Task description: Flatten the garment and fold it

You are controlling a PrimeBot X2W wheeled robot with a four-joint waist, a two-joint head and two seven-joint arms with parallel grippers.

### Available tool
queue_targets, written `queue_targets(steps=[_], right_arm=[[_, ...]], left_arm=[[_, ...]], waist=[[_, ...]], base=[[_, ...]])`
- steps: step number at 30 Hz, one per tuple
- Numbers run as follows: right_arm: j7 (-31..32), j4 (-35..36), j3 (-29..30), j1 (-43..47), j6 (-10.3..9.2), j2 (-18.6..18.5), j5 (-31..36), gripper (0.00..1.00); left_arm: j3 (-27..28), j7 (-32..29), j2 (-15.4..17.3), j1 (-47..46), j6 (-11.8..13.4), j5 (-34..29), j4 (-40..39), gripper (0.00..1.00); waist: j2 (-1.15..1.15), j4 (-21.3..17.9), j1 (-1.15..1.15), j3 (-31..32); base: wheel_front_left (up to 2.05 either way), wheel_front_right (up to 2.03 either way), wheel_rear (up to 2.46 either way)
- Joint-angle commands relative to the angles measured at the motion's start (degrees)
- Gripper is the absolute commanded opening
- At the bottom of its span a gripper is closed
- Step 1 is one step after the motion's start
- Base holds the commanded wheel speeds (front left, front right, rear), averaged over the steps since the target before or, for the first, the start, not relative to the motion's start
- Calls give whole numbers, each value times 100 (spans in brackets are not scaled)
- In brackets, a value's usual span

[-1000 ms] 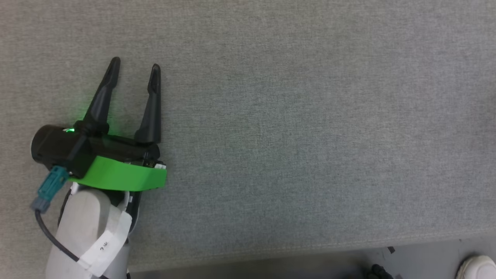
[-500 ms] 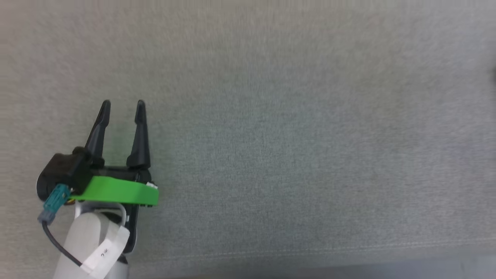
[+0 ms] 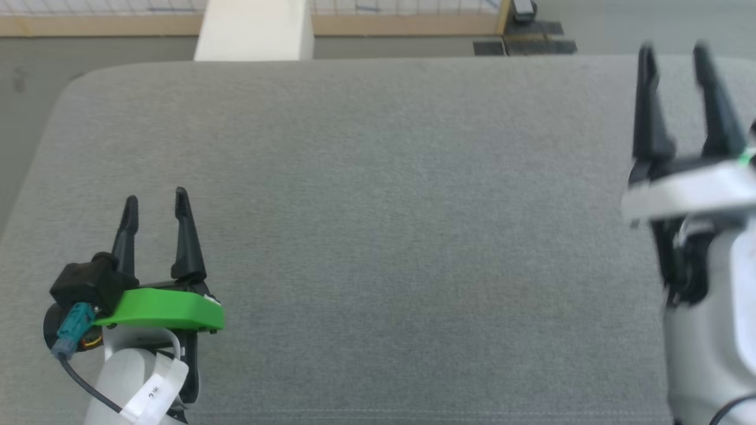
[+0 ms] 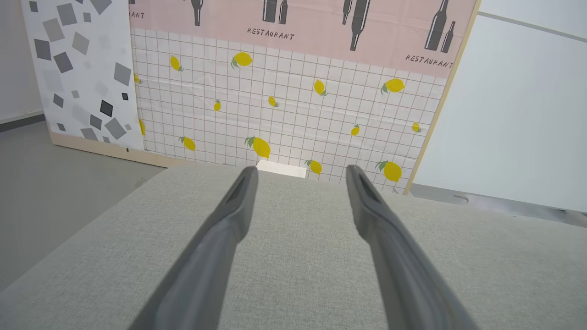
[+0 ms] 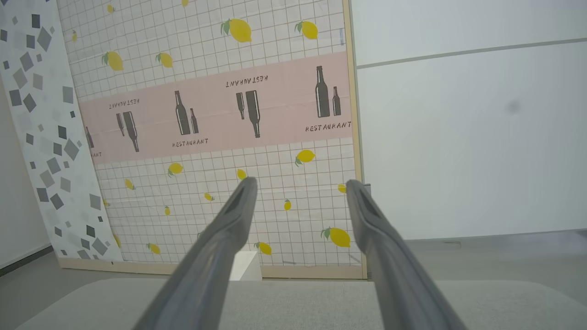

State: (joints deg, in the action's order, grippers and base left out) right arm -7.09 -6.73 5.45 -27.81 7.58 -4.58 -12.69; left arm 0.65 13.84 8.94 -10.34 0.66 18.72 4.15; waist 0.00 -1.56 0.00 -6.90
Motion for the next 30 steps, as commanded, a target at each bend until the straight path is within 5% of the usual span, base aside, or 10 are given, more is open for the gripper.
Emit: queue_targets(steps=[1,13,30], right_arm=[[-228,-66,-1,276,-9,67,4,100],[-780,-713,-32,1647,-9,168,-218,100],[-790,-466,168,2223,-9,169,-11,100]], left_arm=[[-34,-11,-36,74,47,-42,41,100],[-317,-132,-50,277,6,-110,404,100],[-583,-78,-220,698,60,-71,685,100]], waist=[[0,253,0,268],[0,292,0,536],[0,9,0,758]], base=[[0,0,0],[0,0,0],[0,0,0]])
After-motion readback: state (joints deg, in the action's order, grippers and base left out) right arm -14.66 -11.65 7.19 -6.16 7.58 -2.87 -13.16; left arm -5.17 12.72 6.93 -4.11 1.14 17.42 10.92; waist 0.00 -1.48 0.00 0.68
